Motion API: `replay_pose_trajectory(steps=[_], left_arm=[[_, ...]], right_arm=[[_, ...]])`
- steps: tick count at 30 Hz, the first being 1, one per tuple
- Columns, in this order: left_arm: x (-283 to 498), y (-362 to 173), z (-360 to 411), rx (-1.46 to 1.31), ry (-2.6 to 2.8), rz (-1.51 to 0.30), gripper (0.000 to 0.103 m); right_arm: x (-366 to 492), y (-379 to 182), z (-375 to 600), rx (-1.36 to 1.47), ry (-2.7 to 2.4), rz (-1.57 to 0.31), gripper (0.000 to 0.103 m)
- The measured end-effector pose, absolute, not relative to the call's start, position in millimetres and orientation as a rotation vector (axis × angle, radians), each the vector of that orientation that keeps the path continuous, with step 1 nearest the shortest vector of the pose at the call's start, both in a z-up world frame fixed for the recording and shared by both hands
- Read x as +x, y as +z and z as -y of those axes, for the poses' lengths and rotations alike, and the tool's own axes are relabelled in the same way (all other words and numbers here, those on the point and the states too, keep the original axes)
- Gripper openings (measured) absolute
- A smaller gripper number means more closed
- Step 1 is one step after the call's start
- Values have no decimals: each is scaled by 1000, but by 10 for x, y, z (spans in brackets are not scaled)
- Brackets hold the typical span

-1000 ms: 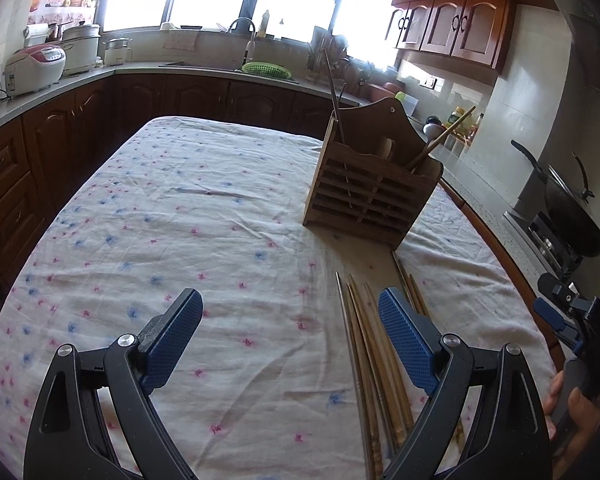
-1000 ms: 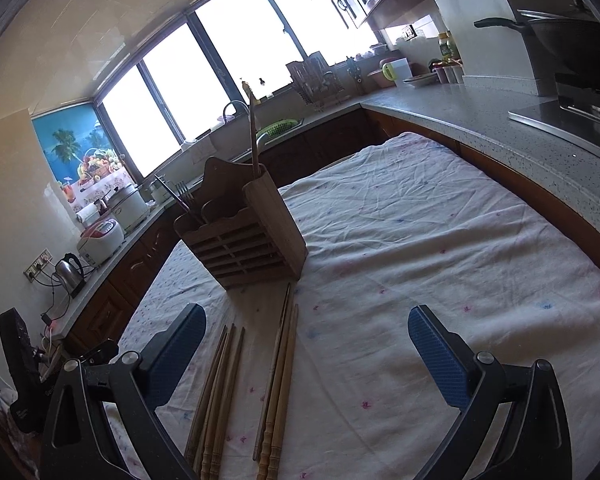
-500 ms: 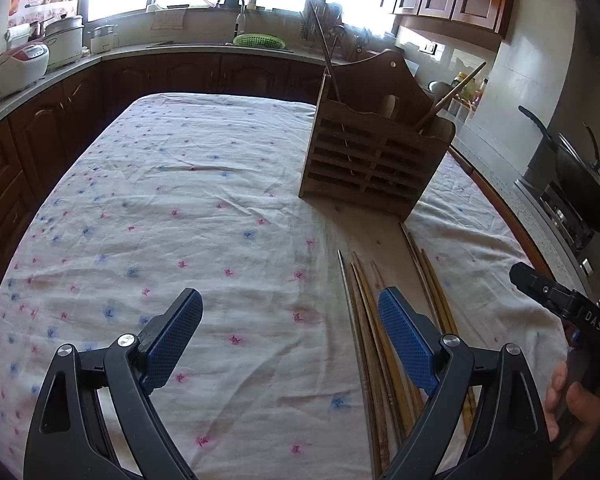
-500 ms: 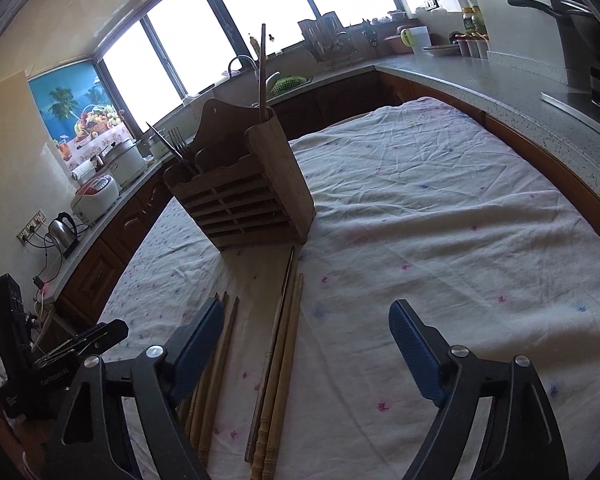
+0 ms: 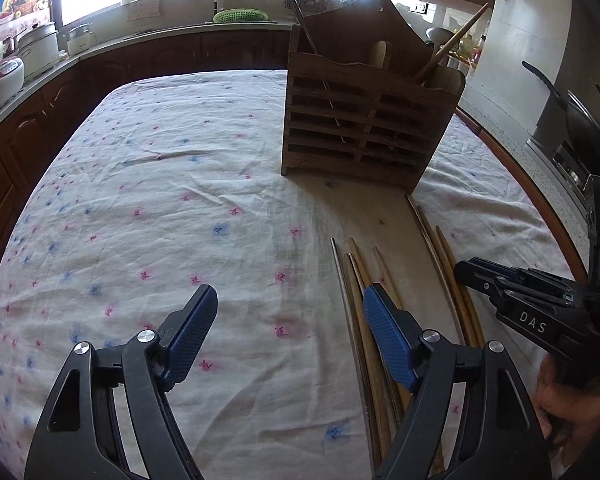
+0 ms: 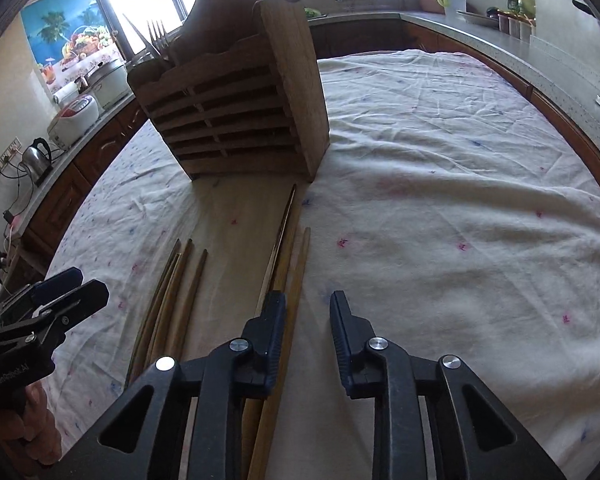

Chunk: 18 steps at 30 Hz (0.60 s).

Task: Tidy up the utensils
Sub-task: 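Close the right tool on a wooden chopstick while the left tool grasps a metal chopstick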

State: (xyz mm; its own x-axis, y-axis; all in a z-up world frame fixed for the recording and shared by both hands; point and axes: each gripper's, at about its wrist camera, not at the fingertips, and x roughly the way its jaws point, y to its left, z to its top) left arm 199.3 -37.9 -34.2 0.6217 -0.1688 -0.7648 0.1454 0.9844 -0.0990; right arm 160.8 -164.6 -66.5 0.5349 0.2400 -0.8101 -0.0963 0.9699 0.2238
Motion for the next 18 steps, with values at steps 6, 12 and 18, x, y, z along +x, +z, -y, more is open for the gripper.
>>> replay_pose_trajectory(steps=[6,12,18], left_arm=[[2207,-506,606,60,-201,-935,61],[2155,-596,555,112,-200,-942,55],[2088,-569,324,32,-216,-945,54]], right_arm=[[1587,-663,1743,153,196,-994,14],[1524,-655,1947,182,174,-997,14],[1535,-614,2030,227,176,-980,16]])
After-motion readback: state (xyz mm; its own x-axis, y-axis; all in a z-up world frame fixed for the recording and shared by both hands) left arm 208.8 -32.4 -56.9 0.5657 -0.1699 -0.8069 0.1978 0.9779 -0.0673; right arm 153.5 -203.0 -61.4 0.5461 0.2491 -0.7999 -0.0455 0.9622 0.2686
